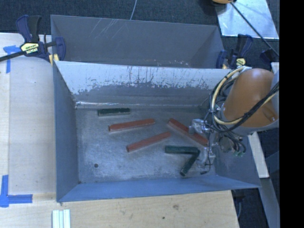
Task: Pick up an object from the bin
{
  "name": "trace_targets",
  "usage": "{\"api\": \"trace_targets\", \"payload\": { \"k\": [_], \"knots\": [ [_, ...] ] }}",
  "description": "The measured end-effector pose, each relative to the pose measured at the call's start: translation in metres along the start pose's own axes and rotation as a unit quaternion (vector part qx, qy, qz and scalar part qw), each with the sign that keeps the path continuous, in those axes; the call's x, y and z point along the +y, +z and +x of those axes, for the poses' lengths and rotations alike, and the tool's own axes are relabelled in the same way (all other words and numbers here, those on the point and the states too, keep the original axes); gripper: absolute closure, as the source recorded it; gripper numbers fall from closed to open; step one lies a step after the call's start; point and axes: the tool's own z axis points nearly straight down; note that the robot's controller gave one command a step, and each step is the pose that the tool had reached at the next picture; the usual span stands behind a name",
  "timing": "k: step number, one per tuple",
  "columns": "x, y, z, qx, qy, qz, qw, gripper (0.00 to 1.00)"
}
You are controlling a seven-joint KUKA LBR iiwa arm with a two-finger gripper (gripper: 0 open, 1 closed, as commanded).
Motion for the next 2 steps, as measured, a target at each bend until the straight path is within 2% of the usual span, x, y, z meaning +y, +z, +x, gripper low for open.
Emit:
{"api": "trace_targets", "payload": {
  "k": [1, 2],
  "knots": [
    [0.001, -0.025, 0.001, 0.0063, -0.080, -0.001, 0.9968, 0.00],
    [0.051, 0.054, -0.014, 0.0024, -0.180, 0.000, 0.9837, 0.00]
  ]
}}
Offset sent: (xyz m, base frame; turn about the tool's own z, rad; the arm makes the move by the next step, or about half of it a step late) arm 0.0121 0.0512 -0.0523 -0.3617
